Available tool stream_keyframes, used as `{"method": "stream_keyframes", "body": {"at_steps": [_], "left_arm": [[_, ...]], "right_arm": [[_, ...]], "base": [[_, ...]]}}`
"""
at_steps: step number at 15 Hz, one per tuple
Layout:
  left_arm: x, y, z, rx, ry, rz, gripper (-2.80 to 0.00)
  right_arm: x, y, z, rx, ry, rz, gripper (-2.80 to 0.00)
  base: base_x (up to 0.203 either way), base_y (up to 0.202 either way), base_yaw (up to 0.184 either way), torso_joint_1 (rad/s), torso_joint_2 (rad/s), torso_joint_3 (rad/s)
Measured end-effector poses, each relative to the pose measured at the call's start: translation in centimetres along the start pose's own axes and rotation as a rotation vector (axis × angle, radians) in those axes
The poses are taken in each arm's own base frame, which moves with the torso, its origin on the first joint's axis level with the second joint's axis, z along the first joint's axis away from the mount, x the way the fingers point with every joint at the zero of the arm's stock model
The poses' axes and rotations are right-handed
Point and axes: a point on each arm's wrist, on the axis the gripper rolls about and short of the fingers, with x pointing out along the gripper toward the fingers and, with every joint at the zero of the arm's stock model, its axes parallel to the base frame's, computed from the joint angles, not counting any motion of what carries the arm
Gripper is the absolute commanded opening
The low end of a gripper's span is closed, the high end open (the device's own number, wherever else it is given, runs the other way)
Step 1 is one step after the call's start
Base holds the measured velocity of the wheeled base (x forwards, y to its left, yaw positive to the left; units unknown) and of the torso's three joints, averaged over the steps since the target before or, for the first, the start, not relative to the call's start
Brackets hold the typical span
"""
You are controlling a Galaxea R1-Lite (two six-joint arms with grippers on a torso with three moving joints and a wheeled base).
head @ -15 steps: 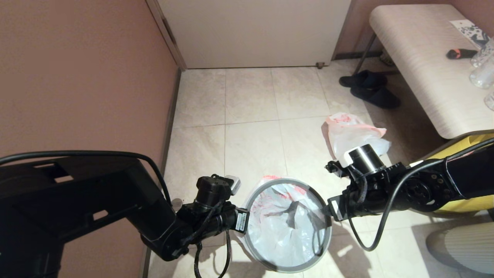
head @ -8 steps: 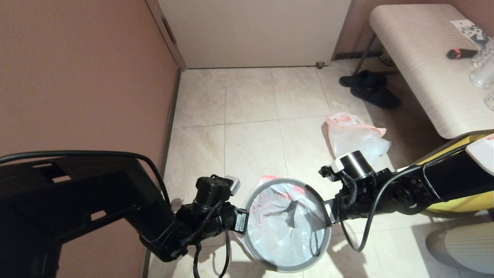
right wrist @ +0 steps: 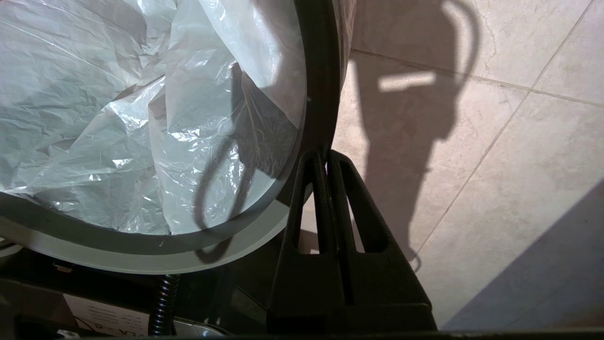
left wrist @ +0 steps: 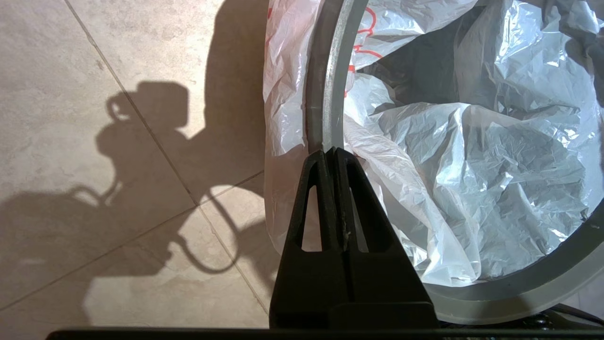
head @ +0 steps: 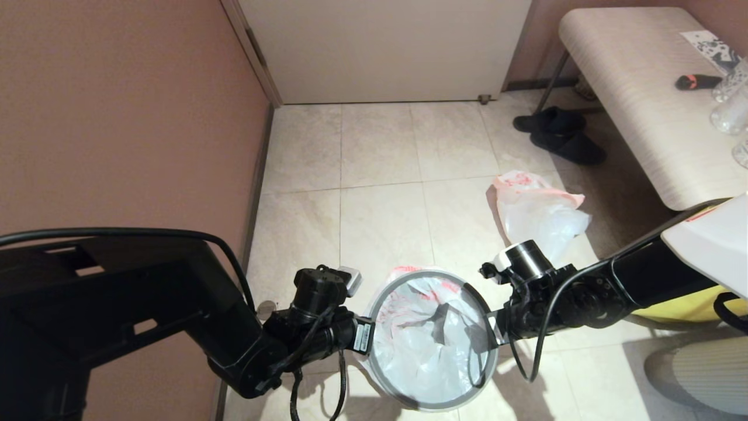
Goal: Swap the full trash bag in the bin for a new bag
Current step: Place the trash can ring on the trash can
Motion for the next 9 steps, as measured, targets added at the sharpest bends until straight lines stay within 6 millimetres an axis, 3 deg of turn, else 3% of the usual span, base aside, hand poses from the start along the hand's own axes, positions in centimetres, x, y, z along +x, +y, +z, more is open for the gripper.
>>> {"method": "stream_keyframes", "body": {"at_steps": [7,8,9], "left_arm": [[-0.13,-0.39,-0.23,0.008,-0.004,-0.008,-2.8],[-0.14,-0.42,-0.25,0.009,-0.004,-0.006,0.0],[-0.16,-0.47,-0.26,0.01,-0.005,-0.006,0.0]], "right_arm": [[0.46,0.03,-0.18,-0.002,0.014,-0.005,-2.8],[0.45,0.04,-0.18,-0.002,0.013,-0.005,-2.8],[0.42,0.06,-0.19,-0.004,0.013,-0.004,-2.8]], "base": [[0.0,0.0,0.0,0.0,0.0,0.0],[0.0,0.0,0.0,0.0,0.0,0.0],[0.0,0.0,0.0,0.0,0.0,0.0]]}}
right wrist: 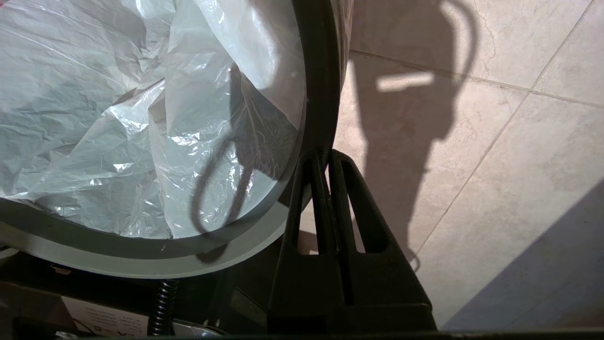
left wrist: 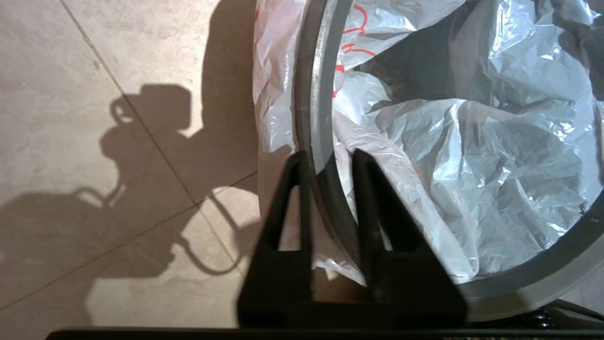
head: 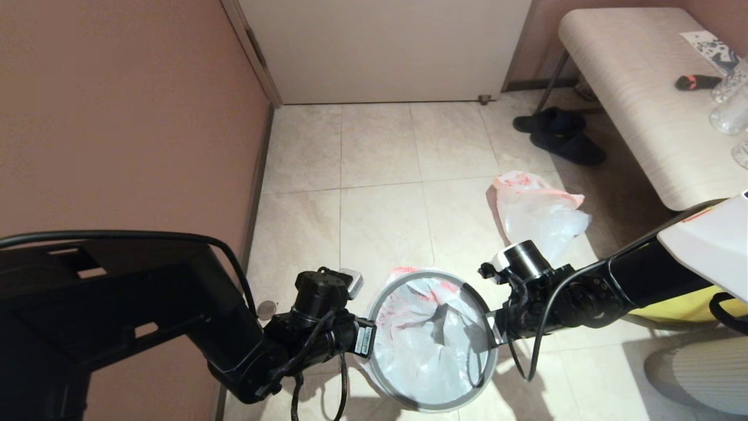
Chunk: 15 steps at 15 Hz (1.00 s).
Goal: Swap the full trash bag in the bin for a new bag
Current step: Place the trash can ring on the trash can
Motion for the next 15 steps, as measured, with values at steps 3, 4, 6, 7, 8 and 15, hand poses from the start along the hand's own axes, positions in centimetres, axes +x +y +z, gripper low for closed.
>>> {"method": "stream_keyframes", "body": {"at_steps": [3,4,6,7,8,15], "left_arm": [[-0.1,0.0,0.1,0.0,-0.004,0.002,0.0],[-0.2,0.0,0.2,0.0,-0.006,0.002,0.0],[-0.6,0.1,0.4,-0.001,-0.016,0.002,0.0],[-0.9,0.1,0.6,-0.001,-0.02,0.001,0.0],[-1.3,0.0,0.7,-0.001,-0.025,0.0,0.0],[-2.5,0.2,0.5,-0.001,-0.025,0.024,0.0]], "right_arm": [[-0.1,0.0,0.0,-0.001,-0.002,0.001,-2.8],[-0.2,0.1,0.0,-0.002,-0.003,0.003,-2.8],[-0.4,0.1,0.1,-0.003,-0.008,0.004,-2.8],[-0.5,0.2,0.1,-0.003,-0.01,0.005,-2.8],[-0.7,0.2,0.1,-0.004,-0.012,0.007,-2.8],[-3.7,0.7,0.0,-0.017,-0.042,0.027,-2.8]], "base": [[0.0,0.0,0.0,0.0,0.0,0.0],[0.0,0.0,0.0,0.0,0.0,0.0],[0.0,0.0,0.0,0.0,0.0,0.0],[0.0,0.0,0.0,0.0,0.0,0.0],[0.0,0.0,0.0,0.0,0.0,0.0],[0.0,0.0,0.0,0.0,0.0,0.0]]}}
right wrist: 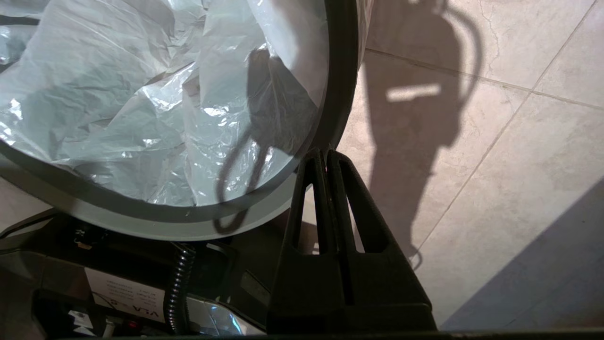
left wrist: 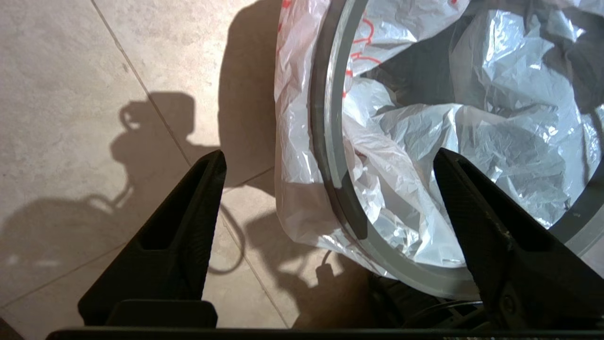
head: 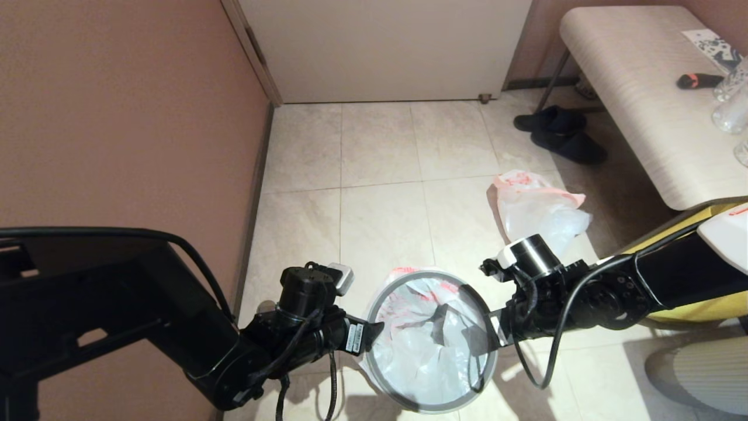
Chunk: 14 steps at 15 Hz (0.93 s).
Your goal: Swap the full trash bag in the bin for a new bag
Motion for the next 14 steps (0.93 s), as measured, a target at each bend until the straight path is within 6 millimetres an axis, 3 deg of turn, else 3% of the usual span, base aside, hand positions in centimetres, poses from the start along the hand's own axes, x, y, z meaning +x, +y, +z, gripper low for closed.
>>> {"method": "stream_keyframes", "body": {"at_steps": [5,6,7,10,14], "left_arm": [[-0.8,0.3,0.0,-0.004,-0.005,0.019,0.0],[-1.2,0.4,0.2,-0.003,-0.011,0.022,-2.14],[-1.5,0.5,0.2,0.013,-0.008,0.026,-2.8],[-1.8,0.6,0.2,0.053,-0.021,0.054,-2.8],[-1.5,1.8,2.4,0.032,-0.098,0.135,-2.8]], "right_arm": [[-2.2,-0.3,-0.4,0.004,-0.029,0.005,-2.8],[-2.8,-0.3,-0.4,0.004,-0.038,0.006,-2.8],[-3.3,-0.4,-0.5,0.005,-0.048,0.007,-2.8],[-4.9,-0.8,-1.2,0.011,-0.065,0.005,-2.8],[-6.7,-1.5,-2.0,0.027,-0.09,-0.011,-2.8]], "base": [[0.0,0.0,0.0,0.0,0.0,0.0],[0.0,0.0,0.0,0.0,0.0,0.0],[0.0,0.0,0.0,0.0,0.0,0.0],[0.0,0.0,0.0,0.0,0.0,0.0],[0.0,0.0,0.0,0.0,0.0,0.0]]}}
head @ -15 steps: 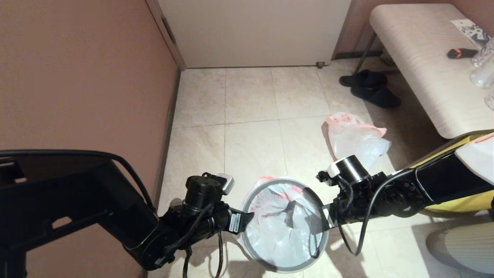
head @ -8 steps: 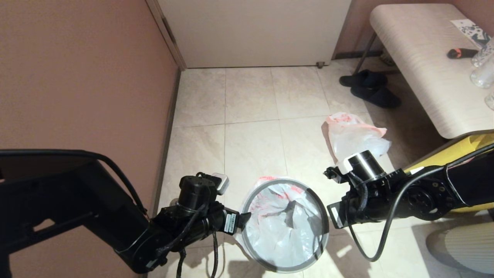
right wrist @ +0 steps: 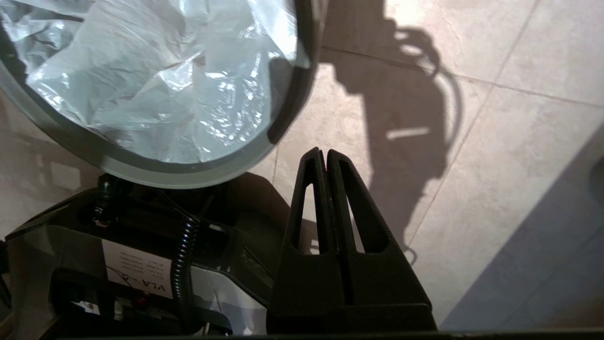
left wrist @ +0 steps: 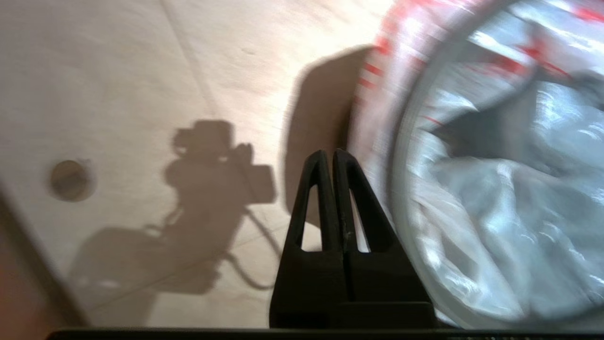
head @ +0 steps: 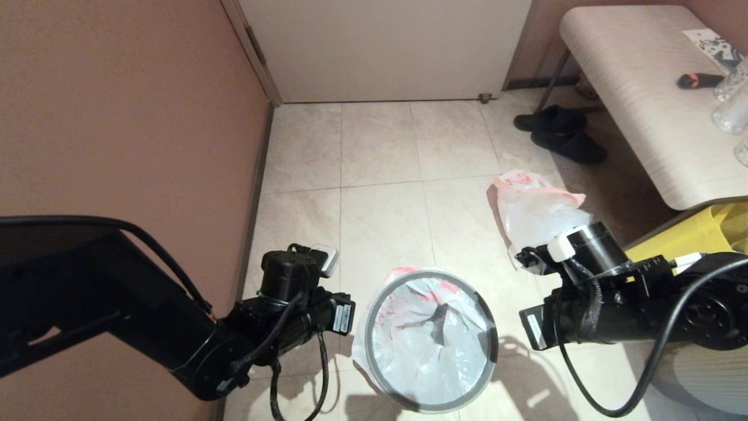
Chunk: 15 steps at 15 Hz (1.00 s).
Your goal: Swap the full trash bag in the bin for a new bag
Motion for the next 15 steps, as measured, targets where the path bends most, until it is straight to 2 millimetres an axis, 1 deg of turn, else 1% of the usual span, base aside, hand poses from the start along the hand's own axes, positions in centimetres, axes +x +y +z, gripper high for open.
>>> {"method": "stream_keyframes", "body": {"at_steps": [2,4,6,8,9,11,13,15], "left_arm": [[0.4,1.8,1.2,-0.002,-0.024,0.165,-2.8],[0.2,5.0,2.3,0.012,-0.028,0.347,-2.8],[-0.8,7.4,3.4,0.004,-0.055,0.435,-2.8],[-2.5,8.6,4.4,-0.017,-0.092,0.486,-2.8],[-3.6,8.9,4.8,-0.025,-0.109,0.503,-2.8],[-6.4,9.1,6.0,-0.042,-0.171,0.526,-2.8],[-10.0,9.1,7.3,-0.062,-0.263,0.547,-2.8],[-13.7,9.2,7.6,-0.074,-0.333,0.582,-2.8]], "right_arm": [[-0.8,-1.2,-0.7,0.045,-0.005,-0.045,-2.8],[-1.7,-3.4,-1.4,0.108,-0.014,-0.121,-2.8],[-2.8,-5.5,-1.7,0.162,-0.037,-0.209,-2.8],[-4.2,-7.3,-1.8,0.197,-0.068,-0.267,-2.8],[-5.2,-7.8,-1.9,0.21,-0.092,-0.287,-2.8],[-7.2,-8.2,-2.4,0.219,-0.128,-0.316,-2.8],[-9.7,-8.1,-3.4,0.231,-0.168,-0.328,-2.8],[-12.2,-7.8,-5.0,0.239,-0.217,-0.329,-2.8]], "base": [[0.0,0.0,0.0,0.0,0.0,0.0],[0.0,0.0,0.0,0.0,0.0,0.0],[0.0,0.0,0.0,0.0,0.0,0.0],[0.0,0.0,0.0,0.0,0.0,0.0],[0.0,0.0,0.0,0.0,0.0,0.0],[0.0,0.0,0.0,0.0,0.0,0.0],[0.0,0.0,0.0,0.0,0.0,0.0],[0.0,0.0,0.0,0.0,0.0,0.0]]}}
